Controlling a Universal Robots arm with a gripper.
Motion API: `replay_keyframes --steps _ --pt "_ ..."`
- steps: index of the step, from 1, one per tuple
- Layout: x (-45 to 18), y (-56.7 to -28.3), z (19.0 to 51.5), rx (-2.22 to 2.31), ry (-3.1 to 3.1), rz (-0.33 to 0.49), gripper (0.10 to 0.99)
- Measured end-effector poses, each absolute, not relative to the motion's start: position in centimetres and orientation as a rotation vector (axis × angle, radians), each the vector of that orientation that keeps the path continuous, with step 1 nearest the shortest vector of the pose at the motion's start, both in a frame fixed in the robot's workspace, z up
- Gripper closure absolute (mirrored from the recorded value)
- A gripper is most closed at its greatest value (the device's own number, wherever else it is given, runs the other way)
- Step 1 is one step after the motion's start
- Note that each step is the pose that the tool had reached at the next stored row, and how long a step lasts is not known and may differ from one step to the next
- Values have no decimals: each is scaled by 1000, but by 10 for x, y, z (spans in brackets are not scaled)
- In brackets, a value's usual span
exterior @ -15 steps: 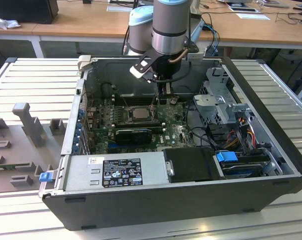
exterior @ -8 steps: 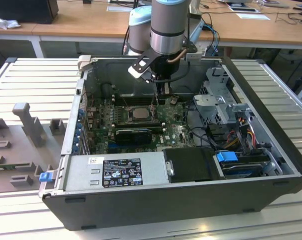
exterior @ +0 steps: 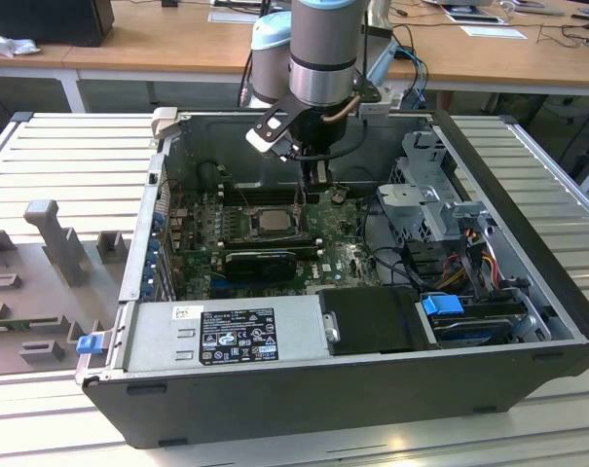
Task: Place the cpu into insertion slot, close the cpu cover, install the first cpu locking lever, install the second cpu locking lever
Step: 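Close the cpu cover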
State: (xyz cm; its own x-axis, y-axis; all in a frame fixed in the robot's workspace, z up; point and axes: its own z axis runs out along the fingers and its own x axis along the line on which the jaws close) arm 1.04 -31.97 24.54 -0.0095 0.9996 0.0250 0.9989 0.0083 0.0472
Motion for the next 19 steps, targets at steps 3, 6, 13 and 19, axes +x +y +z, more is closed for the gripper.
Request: replay_keyframes --steps 3,6,13,19 --pt "8 -320 245 2200 2220 80 980" --pt "6 -320 245 2200 2220 80 980" --pt "1 -320 245 2200 2220 80 980" --pt "-5 -320 239 2200 2220 80 980"
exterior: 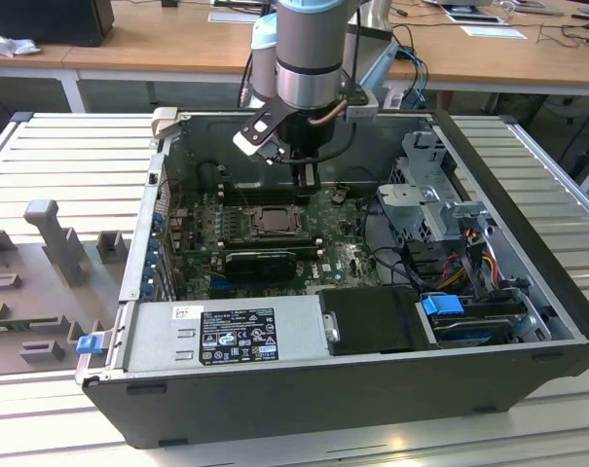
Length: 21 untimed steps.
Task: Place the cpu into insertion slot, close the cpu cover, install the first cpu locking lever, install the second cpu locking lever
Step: 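Close the cpu cover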
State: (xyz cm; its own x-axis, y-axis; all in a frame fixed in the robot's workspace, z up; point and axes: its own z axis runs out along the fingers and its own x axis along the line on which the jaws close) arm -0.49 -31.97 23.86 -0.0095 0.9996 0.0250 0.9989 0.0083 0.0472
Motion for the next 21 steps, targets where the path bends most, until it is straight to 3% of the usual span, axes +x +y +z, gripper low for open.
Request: replay_keyframes --steps 21 --pt "-55 -320 207 2171 2253 78 980"
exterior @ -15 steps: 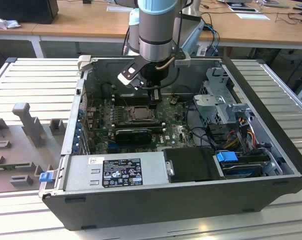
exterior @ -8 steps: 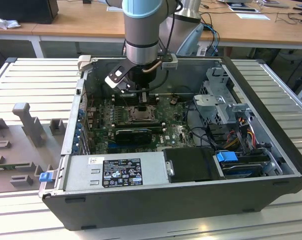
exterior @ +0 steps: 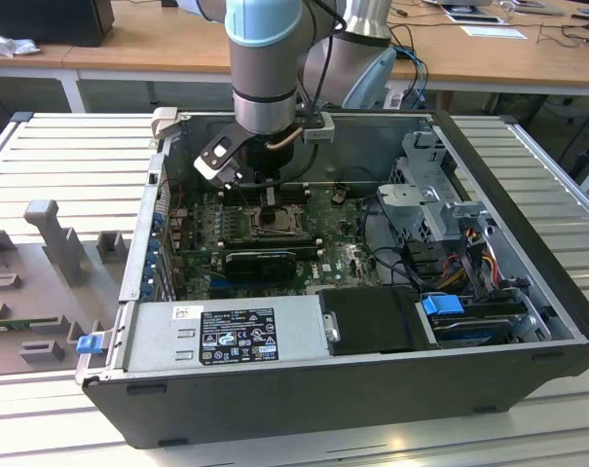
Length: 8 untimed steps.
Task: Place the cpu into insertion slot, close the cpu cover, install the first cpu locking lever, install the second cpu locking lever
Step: 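Close the cpu cover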
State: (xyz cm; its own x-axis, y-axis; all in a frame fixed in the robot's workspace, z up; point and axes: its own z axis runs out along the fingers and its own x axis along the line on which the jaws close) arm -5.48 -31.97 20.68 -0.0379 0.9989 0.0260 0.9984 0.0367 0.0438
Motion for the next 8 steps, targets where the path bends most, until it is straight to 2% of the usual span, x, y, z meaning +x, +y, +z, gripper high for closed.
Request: replay_keyframes --steps 4,8 --pt "-55 -320 203 2171 2253 76 980" --pt "-52 -320 215 2172 2254 76 980"
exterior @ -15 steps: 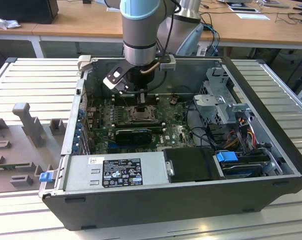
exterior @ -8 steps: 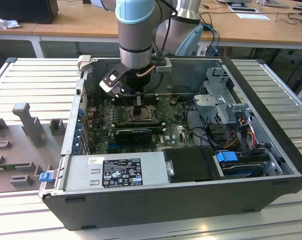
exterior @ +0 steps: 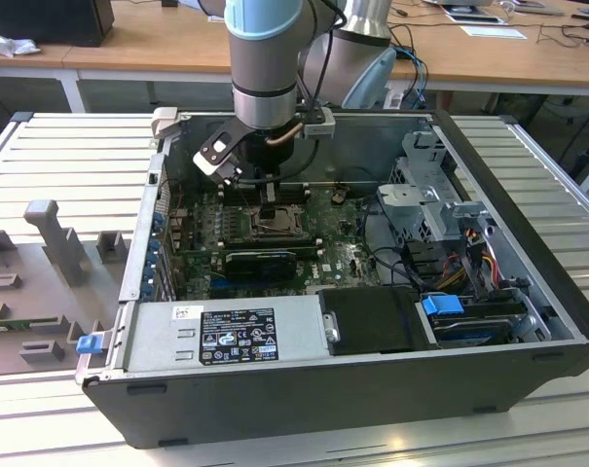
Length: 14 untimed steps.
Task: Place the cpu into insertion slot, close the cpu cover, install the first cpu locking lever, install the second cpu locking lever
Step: 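Close the cpu cover, then install the first cpu locking lever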
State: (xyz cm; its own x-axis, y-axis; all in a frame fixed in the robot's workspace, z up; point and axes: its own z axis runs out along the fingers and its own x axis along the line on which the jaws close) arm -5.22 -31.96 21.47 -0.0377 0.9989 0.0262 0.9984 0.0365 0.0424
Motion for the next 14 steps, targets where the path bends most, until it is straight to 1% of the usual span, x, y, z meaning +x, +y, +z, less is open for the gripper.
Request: replay_keyframes --steps 14 --pt "-41 -320 217 2172 2254 76 980"
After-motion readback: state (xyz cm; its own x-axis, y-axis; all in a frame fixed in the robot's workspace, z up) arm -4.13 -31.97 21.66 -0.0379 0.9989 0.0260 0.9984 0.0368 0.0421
